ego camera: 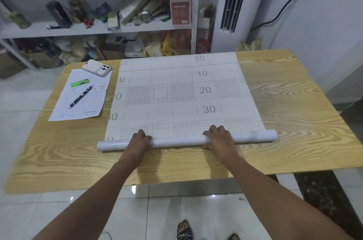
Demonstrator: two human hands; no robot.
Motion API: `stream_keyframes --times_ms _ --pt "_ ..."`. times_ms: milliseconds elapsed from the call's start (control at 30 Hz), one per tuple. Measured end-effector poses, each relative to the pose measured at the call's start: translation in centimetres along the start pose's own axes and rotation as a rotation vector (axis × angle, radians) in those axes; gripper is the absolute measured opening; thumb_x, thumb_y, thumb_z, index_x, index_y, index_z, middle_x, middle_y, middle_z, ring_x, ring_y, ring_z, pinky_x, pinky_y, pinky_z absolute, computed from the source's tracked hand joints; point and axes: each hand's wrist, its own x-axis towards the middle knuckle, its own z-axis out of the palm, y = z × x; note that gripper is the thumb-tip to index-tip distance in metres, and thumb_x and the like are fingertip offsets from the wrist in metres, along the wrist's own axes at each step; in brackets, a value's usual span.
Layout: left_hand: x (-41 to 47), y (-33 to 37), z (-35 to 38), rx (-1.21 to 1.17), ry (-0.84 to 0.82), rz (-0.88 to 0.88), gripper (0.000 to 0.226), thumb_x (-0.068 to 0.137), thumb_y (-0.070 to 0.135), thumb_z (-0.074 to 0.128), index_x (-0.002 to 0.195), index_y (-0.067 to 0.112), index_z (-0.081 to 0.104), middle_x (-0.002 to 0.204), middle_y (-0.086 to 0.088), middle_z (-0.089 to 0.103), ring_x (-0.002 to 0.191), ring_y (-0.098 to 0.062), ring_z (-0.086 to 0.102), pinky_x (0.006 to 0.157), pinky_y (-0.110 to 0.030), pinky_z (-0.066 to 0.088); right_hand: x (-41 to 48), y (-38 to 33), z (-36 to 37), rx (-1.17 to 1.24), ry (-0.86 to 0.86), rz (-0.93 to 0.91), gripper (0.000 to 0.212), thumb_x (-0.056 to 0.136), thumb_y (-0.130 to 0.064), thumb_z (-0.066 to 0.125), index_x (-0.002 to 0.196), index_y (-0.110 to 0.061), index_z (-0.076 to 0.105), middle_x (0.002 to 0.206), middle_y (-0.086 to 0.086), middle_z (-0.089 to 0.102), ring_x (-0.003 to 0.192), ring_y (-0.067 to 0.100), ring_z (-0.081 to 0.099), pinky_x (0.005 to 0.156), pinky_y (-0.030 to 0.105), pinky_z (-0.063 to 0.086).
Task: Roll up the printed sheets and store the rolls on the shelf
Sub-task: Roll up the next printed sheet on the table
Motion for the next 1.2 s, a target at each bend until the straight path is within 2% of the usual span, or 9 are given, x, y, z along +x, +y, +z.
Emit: stream_keyframes --times_ms 133,233,333,467,667,867,1000,1100,1200 --pt "0.0 -0.2 0.2 0.076 0.012 0.028 0.047 0.065 -0.007 0.074 0.107 0.009 0.06 0.095 -0.012 0.053 0.085 -0.029 0.05 0.072 -0.035 0.045 0.3 -0.1 -0.3 0.071 -0.001 0.023 0.05 0.086 -0.036 0.061 0.13 -0.02 0.044 0.122 0.0 0.052 0.11 0.021 0.043 0.091 0.033 0.034" --pt "0.1 0.5 -0.2 0.129 -0.021 0.022 0.056 0.084 0.023 0.063 0.134 0.012 0.039 0.118 -0.012 0.047 0.107 -0.029 0.042 0.093 -0.036 0.033 0.3 -0.1 -0.3 0.049 0.025 0.036 0.041 0.086 -0.032 0.062 0.121 -0.02 0.045 0.111 -0.001 0.058 0.101 0.022 0.047 0.084 0.034 0.035" --pt "0.2 0.7 -0.4 0.178 -0.041 0.011 0.063 0.086 0.037 0.058 0.138 0.014 0.031 0.126 -0.008 0.045 0.117 -0.026 0.038 0.101 -0.035 0.025 0.3 0.1 0.0 0.002 0.016 0.037 0.025 0.087 -0.023 0.061 0.107 -0.021 0.046 0.101 -0.002 0.059 0.093 0.021 0.046 0.077 0.033 0.035" --pt "0.1 0.5 -0.5 0.176 -0.039 0.012 0.05 0.085 0.03 0.06 0.129 0.015 0.04 0.123 -0.004 0.05 0.116 -0.024 0.039 0.098 -0.034 0.027 0.1 0.2 0.1 0.053 0.034 0.024 0.017 0.092 -0.023 0.054 0.108 -0.018 0.051 0.102 0.0 0.059 0.095 0.022 0.047 0.081 0.034 0.036" --pt "-0.3 0.4 -0.6 0.104 -0.047 0.062 0.035 0.088 0.018 0.056 0.121 0.012 0.047 0.118 -0.007 0.051 0.107 -0.026 0.042 0.087 -0.033 0.034 -0.3 0.1 0.5 0.031 0.066 0.026 0.026 0.096 -0.029 0.046 0.114 -0.014 0.057 0.121 0.003 0.053 0.107 0.027 0.046 0.089 0.035 0.036" --pt "-0.8 0.3 -0.6 0.018 -0.065 0.025 0.05 0.08 0.004 0.061 0.127 0.012 0.045 0.113 -0.008 0.042 0.094 -0.021 0.047 0.08 -0.032 0.047 -0.9 0.0 0.4 -0.001 0.053 0.042 0.036 0.097 -0.038 0.04 0.12 -0.016 0.056 0.122 0.005 0.05 0.108 0.029 0.043 0.093 0.039 0.035" --pt "-1.1 0.2 -0.3 0.043 -0.054 0.046 0.077 0.076 -0.007 0.06 0.141 0.017 0.026 0.112 -0.006 0.043 0.093 -0.02 0.047 0.077 -0.031 0.047 -1.0 0.2 0.2 -0.024 0.017 -0.006 0.058 0.083 -0.058 0.052 0.125 -0.019 0.051 0.116 0.004 0.052 0.103 0.027 0.045 0.09 0.039 0.036" --pt "-1.1 0.4 -0.2 0.054 -0.008 0.05 0.074 0.078 -0.007 0.059 0.141 0.015 0.028 0.115 -0.007 0.048 0.097 -0.023 0.049 0.08 -0.033 0.045 -1.1 0.3 0.3 -0.038 0.019 0.004 0.067 0.068 -0.049 0.075 0.122 -0.02 0.05 0.108 0.003 0.054 0.093 0.024 0.052 0.08 0.036 0.044" --pt "-0.9 0.1 0.2 0.11 0.04 0.078 0.066 0.073 -0.008 0.063 0.133 0.011 0.041 0.11 -0.01 0.057 0.095 -0.028 0.052 0.084 -0.037 0.044 -1.2 0.4 0.3 -0.048 0.063 0.008 0.06 0.052 -0.035 0.089 0.098 -0.012 0.056 0.088 0.005 0.056 0.071 0.022 0.054 0.06 0.033 0.047"
